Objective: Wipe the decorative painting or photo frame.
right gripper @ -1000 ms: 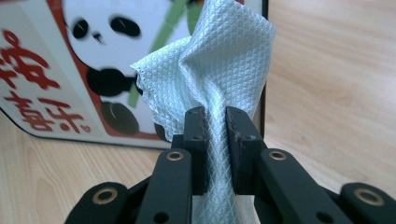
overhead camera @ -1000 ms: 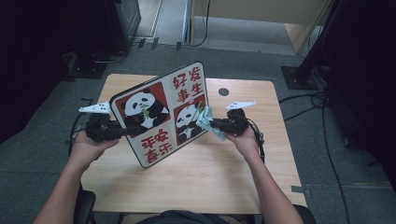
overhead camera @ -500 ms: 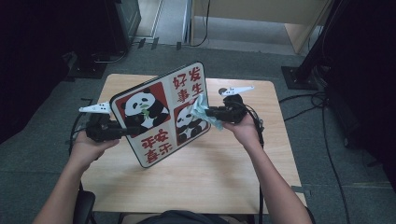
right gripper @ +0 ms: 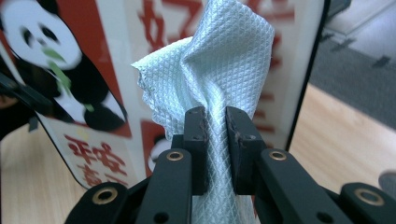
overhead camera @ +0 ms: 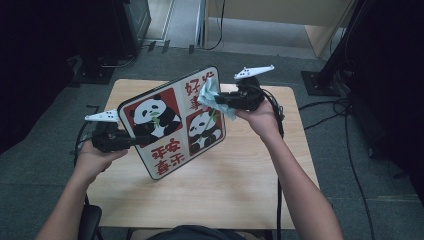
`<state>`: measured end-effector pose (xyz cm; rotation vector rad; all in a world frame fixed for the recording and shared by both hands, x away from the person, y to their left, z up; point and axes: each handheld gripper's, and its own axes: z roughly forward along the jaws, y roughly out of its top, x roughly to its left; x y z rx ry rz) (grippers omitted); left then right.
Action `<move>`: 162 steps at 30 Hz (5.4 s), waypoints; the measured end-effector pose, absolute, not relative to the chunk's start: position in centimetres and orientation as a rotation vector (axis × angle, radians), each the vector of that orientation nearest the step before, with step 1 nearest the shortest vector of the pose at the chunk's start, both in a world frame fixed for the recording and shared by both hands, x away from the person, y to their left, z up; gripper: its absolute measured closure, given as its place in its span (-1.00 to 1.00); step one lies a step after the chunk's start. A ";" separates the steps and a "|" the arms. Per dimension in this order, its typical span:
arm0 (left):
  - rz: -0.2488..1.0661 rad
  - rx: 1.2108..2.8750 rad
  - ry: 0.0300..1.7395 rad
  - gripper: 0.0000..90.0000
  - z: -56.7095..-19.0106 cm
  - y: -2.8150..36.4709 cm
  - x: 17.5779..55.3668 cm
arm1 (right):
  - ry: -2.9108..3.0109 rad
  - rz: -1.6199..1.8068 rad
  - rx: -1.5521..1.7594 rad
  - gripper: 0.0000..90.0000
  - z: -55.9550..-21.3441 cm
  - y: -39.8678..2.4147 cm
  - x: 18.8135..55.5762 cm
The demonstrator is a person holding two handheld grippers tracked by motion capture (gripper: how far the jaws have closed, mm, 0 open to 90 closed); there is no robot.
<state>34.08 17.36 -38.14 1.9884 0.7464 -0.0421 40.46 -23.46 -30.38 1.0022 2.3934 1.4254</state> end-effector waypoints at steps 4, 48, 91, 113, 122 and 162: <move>-0.041 1.988 0.747 0.77 -38.1 17.3 34.1 | 2.380 1.458 0.962 0.78 -28.5 -22.9 40.9; -0.040 1.990 0.749 0.78 -38.1 17.3 34.0 | 2.410 1.381 0.928 0.78 -31.2 -20.4 41.4; -0.060 1.994 0.755 0.77 -38.0 17.4 34.0 | 2.466 1.378 0.993 0.77 -40.9 -22.0 39.2; -0.063 1.992 0.747 0.76 -38.1 17.4 34.0 | 2.534 1.355 1.078 0.77 -47.8 -22.7 37.8; -0.061 1.991 0.743 0.76 -38.1 17.4 34.0 | 2.566 1.325 1.071 0.76 -49.7 -22.8 37.5; -0.060 1.989 0.748 0.75 -38.2 17.4 34.0 | 2.536 1.411 1.069 0.77 -43.6 -21.9 37.6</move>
